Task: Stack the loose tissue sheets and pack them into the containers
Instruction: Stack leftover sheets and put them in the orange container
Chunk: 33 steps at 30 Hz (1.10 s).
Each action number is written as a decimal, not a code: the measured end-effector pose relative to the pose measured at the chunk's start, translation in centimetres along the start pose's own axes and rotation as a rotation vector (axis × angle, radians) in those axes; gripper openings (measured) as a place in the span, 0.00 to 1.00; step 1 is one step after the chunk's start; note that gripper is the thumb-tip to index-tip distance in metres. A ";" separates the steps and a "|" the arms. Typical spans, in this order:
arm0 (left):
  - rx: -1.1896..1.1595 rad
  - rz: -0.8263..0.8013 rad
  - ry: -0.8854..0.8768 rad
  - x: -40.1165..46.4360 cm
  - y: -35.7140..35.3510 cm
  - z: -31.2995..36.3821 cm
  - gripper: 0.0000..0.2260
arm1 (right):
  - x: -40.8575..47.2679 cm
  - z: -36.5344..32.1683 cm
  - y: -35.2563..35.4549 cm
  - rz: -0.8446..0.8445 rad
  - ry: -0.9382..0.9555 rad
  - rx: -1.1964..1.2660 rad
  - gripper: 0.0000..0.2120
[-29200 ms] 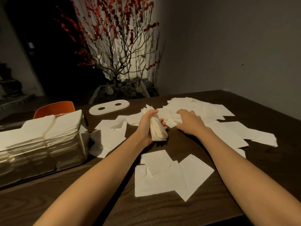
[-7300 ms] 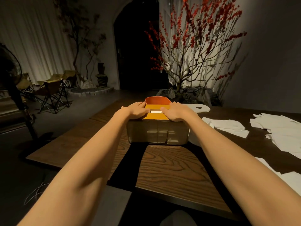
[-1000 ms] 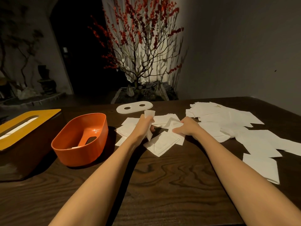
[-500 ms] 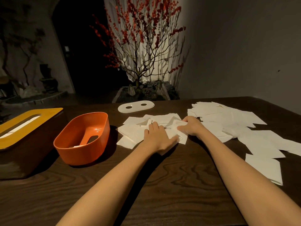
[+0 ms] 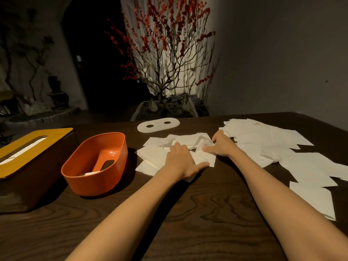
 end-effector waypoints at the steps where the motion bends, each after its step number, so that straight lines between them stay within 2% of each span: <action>1: -0.006 -0.011 0.006 0.2 0.1 -0.1 0.47 | 0.0 0.0 0.2 -0.010 -0.016 -0.013 0.18; 3: -0.009 -0.055 0.010 0.5 0.3 -0.1 0.49 | -0.2 0.0 0.5 -0.053 0.007 0.001 0.14; 5: -0.052 -0.098 -0.006 0.6 0.7 0.0 0.46 | -0.8 0.0 0.9 -0.088 0.104 0.092 0.07; 7: -0.144 -0.123 -0.025 0.4 1.3 -0.1 0.41 | -1.7 -0.1 1.4 -0.096 0.209 0.166 0.04; 10: -0.209 -0.184 -0.044 0.0 2.3 -0.4 0.27 | -2.1 -0.3 1.8 -0.033 0.305 0.236 0.06; 12: -0.236 -0.217 -0.041 0.0 2.5 -0.6 0.23 | -2.1 -0.7 1.7 0.025 0.322 0.286 0.06; 18: -0.379 -0.263 0.004 0.0 2.9 -0.6 0.27 | -1.4 -2.6 1.7 0.162 0.328 0.418 0.16; 23: -0.448 -0.267 0.006 0.6 3.0 -0.6 0.26 | -0.4 -4.2 2.4 0.185 0.352 0.376 0.18; 25: -0.469 -0.249 -0.007 0.6 3.0 -0.6 0.26 | 0.1 -4.4 2.4 0.162 0.359 0.379 0.14; 27: -0.478 -0.225 -0.016 0.6 3.2 -0.8 0.27 | 0.9 -4.4 2.3 0.064 0.335 0.300 0.10; 29: -0.498 -0.210 -0.008 0.8 3.2 -1.2 0.27 | 1.9 -4.2 1.9 -0.026 0.312 0.210 0.16; 33: -0.558 -0.207 0.001 1.1 3.4 -1.9 0.31 | 3.2 -3.9 0.3 -0.066 0.279 0.146 0.23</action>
Point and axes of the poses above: each hand's wrist, its own x-axis towards the middle knuckle, its own y-axis out of the back of the hand, z = x × y, the point moved 1 cm from there along x, towards the middle knuckle, and after that the axes turned 12 degrees about -z, right-handed, at the moved point
